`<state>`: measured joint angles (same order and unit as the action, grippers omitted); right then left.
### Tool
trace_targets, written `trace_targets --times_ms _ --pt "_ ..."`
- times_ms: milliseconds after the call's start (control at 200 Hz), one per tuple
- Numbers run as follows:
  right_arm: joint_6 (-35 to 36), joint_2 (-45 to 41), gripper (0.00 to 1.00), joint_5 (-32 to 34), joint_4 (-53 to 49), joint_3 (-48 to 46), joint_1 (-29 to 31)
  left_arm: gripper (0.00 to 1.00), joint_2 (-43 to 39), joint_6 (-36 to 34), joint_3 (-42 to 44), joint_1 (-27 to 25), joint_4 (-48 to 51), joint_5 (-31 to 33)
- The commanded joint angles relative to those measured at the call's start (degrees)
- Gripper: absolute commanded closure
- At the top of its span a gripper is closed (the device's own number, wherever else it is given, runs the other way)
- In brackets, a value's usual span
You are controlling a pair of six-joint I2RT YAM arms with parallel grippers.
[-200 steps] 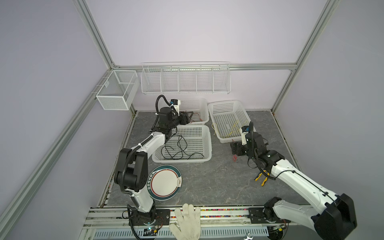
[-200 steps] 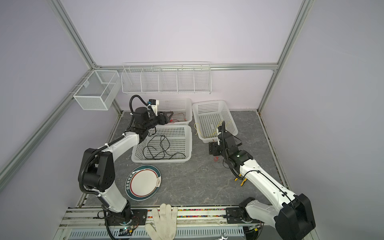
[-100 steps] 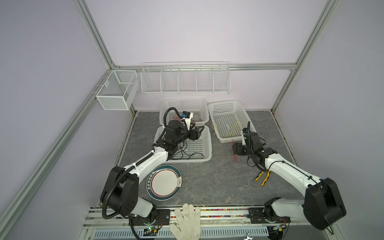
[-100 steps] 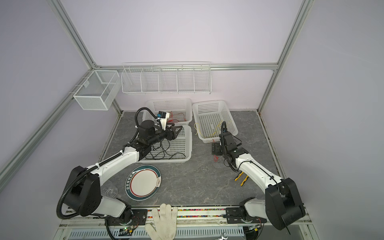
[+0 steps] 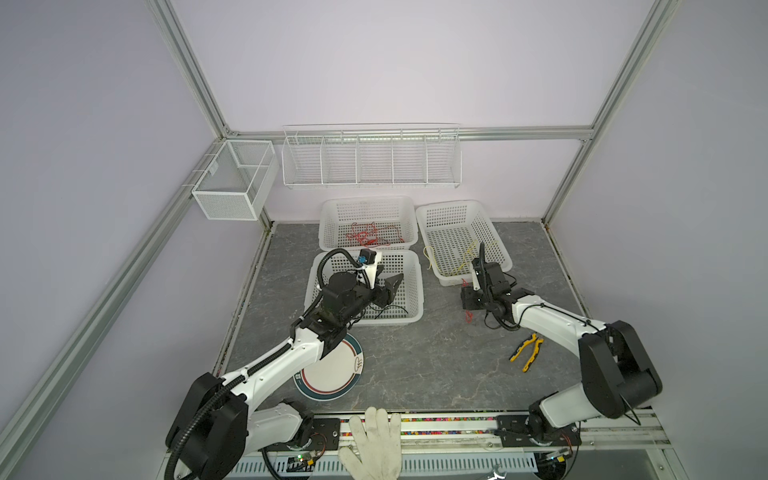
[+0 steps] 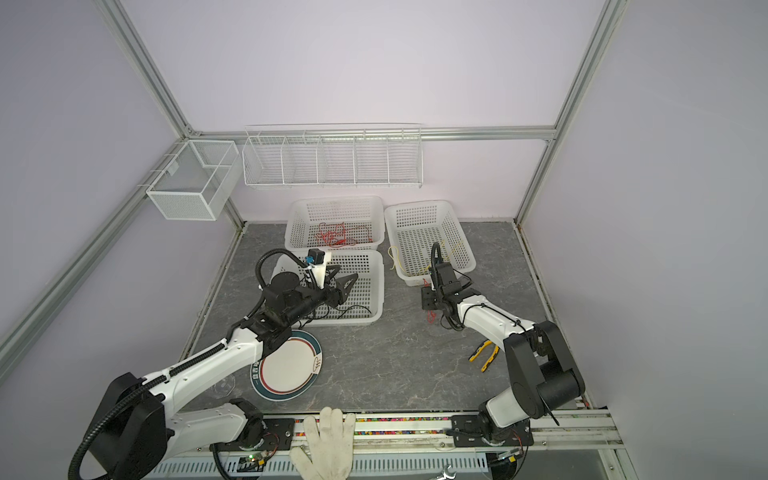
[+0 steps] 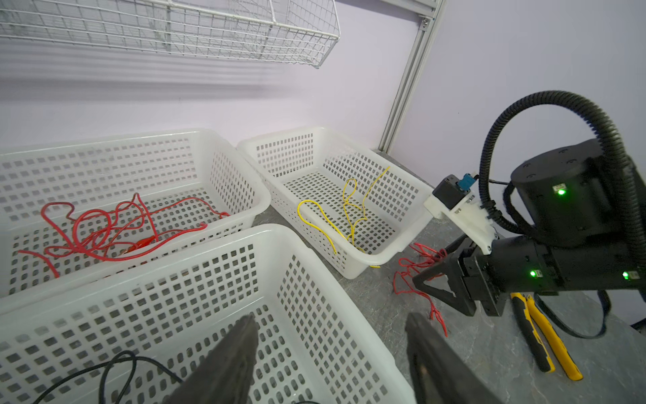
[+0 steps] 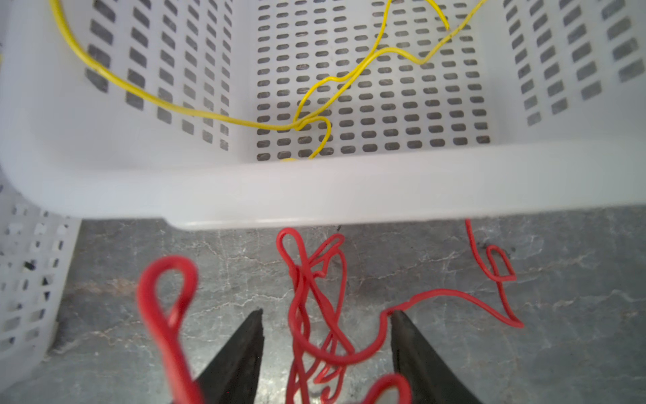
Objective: Untangle the cables
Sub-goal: 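Grasp the remaining red wire on the table with the right gripper while the left returns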
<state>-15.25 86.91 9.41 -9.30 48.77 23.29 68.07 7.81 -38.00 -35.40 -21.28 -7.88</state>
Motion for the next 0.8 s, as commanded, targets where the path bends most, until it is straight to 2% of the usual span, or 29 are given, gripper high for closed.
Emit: trace_targets --times_ms 0,175,390,620,795 --pt "1.1 0.7 0.57 -0.2 0.8 1.2 -0.3 0.33 -2.3 -0.8 1.4 -0.1 -2.3 2.5" --pt "1.6 -0.5 0.8 -1.4 -0.7 1.2 -0.2 0.33 -3.7 -0.3 2.8 -0.1 -2.9 2.9" --pt "1.5 -4.7 0.94 -2.3 -2.5 -0.4 -0.1 0.33 -3.7 -0.2 3.1 -0.1 -2.2 3.5" --pt "2.2 -12.6 0.94 -5.5 -5.3 -2.2 0.8 0.33 -4.1 0.5 3.4 -0.1 -1.6 4.0" --pt "3.5 -19.0 0.94 -13.3 -7.1 -2.1 1.4 0.28 -4.2 0.9 4.2 -0.2 -2.9 1.2"
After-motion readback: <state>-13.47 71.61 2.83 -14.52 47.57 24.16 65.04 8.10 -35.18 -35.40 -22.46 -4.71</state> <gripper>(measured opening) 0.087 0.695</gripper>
